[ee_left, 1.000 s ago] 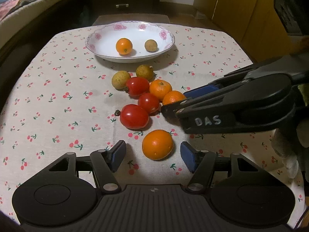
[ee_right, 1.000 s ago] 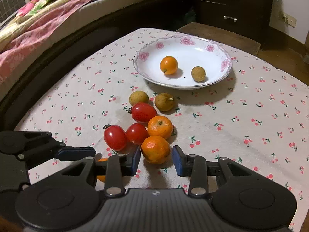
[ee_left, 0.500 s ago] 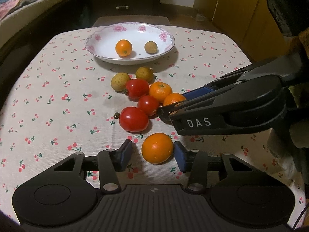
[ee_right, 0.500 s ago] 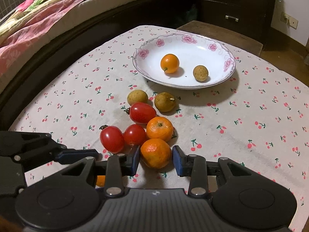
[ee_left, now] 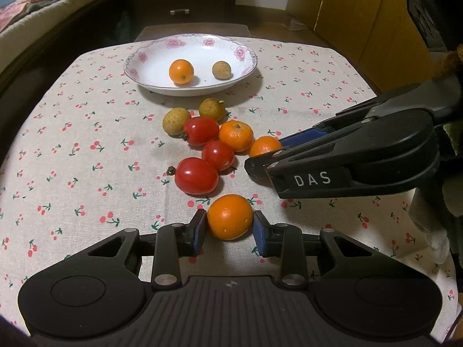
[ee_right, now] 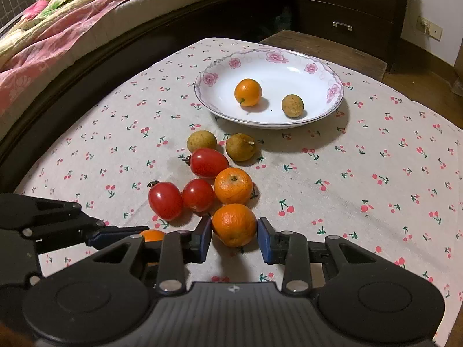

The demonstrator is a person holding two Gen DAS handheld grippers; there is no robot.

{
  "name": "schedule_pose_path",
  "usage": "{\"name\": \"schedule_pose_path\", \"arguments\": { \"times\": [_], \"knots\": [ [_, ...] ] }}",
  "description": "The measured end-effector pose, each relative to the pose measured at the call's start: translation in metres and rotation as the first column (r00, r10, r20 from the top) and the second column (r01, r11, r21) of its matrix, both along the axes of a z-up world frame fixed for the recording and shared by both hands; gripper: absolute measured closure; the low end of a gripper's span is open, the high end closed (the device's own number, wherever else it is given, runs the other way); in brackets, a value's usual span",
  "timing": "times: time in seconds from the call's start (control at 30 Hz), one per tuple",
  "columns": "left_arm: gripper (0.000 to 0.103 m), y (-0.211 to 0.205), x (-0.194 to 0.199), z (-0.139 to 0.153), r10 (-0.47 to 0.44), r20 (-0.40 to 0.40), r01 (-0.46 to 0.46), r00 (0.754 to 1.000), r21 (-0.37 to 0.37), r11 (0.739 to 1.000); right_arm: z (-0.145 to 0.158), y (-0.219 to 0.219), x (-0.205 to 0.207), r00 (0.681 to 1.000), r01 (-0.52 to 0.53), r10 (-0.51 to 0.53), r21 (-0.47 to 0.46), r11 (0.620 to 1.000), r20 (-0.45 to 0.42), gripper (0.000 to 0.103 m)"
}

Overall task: Organize fruits
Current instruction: 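Grasp a tangerine with the right tool while the left tool grasps an orange, then hold the tangerine and orange in both tools above the table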

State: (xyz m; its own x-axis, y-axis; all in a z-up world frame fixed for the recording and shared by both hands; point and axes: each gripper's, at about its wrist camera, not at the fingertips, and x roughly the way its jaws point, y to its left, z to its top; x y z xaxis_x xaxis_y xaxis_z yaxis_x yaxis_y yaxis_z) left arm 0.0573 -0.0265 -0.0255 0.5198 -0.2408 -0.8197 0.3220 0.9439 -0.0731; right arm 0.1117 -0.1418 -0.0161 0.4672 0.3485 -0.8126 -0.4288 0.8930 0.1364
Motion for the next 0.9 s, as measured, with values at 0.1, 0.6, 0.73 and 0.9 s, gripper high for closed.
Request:
{"name": "schedule_pose_path", "arguments": {
  "times": [0.1, 0.6, 0.73, 0.9],
  "knots": [
    [0.059, -0.0001, 0.0009, 0.0, 0.0, 0.0, 0.0, 1.0, 0.0, 1.0, -0.0002, -0.0005, 0.0011, 1.0, 0.001, -0.001, 0.005, 1.0, -0.008, 0.062],
    [0.061, -0.0024, -0.0005, 0.0, -0.011, 0.007, 0.01, 1.0, 0.027, 1.0, -0.0004, -0.0017, 0.0008, 1.0, 0.009, -0.009, -0.006, 1.0, -0.009, 0.064],
    [0.061, -0.0014, 0.0, 0.0005, -0.005, 0.002, 0.005, 1.0, 0.018, 1.0, 0.0024, -0.0051, 0.0, 1.0, 0.018, -0.018, 0.007, 1.0, -0.001, 0.064],
    [0.061, 0.0, 0.0004, 0.002, -0.003, 0.003, 0.003, 1.0, 0.011, 1.0, 0.0033, -0.0057, -0.0006, 1.0, 0.018, -0.018, 0.009, 1.0, -0.003, 0.065]
  ]
}}
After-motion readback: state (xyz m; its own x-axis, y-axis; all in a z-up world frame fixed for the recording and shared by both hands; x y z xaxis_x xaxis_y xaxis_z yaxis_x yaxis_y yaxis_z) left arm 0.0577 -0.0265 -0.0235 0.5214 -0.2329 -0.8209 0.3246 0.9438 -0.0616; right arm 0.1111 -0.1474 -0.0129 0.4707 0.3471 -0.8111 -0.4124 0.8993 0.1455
